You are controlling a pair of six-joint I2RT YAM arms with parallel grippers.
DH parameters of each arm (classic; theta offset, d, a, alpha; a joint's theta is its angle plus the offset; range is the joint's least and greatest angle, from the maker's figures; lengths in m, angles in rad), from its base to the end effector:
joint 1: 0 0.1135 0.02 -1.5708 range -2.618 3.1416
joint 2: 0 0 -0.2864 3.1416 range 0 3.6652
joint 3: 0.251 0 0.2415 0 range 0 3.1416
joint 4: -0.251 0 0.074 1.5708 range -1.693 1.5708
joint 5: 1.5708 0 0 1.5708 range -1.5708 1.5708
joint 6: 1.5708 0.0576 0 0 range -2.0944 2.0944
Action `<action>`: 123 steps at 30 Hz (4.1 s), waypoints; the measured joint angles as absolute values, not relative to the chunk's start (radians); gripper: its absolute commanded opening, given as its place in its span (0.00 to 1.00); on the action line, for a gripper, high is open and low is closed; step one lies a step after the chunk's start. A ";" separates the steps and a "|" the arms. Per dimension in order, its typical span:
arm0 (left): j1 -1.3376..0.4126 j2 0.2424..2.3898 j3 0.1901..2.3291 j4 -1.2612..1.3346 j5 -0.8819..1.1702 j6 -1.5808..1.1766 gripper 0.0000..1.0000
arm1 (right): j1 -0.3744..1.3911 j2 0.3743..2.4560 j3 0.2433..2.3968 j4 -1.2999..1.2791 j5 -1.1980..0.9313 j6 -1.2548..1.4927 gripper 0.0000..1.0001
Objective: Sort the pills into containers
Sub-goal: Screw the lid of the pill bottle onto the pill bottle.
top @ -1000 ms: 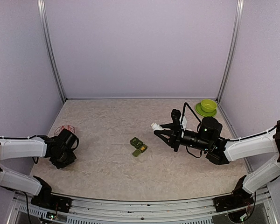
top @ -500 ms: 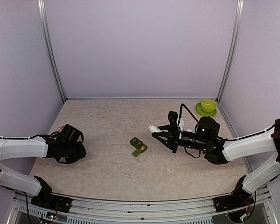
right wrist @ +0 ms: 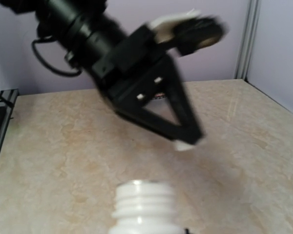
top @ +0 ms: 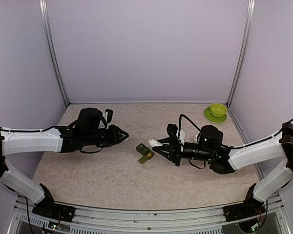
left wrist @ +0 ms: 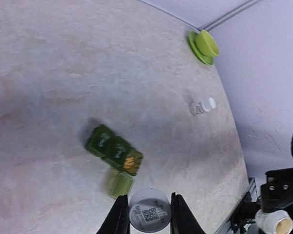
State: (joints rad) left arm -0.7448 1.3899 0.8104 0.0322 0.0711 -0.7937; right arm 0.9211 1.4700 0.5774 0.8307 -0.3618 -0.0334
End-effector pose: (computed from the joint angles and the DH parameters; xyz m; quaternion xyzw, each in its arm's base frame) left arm 0.2246 -0.2127 0.2489 -0.0039 0.8715 -0.3627 0.3300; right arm 0.1727 0.2610 0.2460 -0.4387 0.5801 0.4077 0.5521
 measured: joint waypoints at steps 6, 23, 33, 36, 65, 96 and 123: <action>-0.821 1.452 0.915 0.117 0.210 -0.735 0.21 | 0.938 1.471 0.578 0.831 -0.348 -0.044 0.04; -0.882 1.465 0.920 0.295 0.479 -0.732 0.22 | 0.947 1.471 0.578 0.835 -0.263 -0.072 0.04; -0.884 1.466 0.925 0.289 0.490 -0.718 0.23 | 0.947 1.461 0.578 0.830 -0.238 -0.091 0.04; -0.884 1.466 0.926 0.273 0.477 -0.704 0.23 | 0.947 1.458 0.578 0.824 -0.234 -0.093 0.04; -0.881 1.525 0.927 0.322 0.520 -0.742 0.24 | 0.959 1.419 0.551 0.806 -0.212 -0.124 0.03; -0.838 1.541 0.886 0.391 0.663 -0.728 0.96 | 0.987 1.408 0.541 0.830 -0.178 -0.099 0.03; -0.883 1.436 0.886 0.351 0.488 -0.725 0.99 | 0.989 1.437 0.609 0.822 -0.106 -0.017 0.03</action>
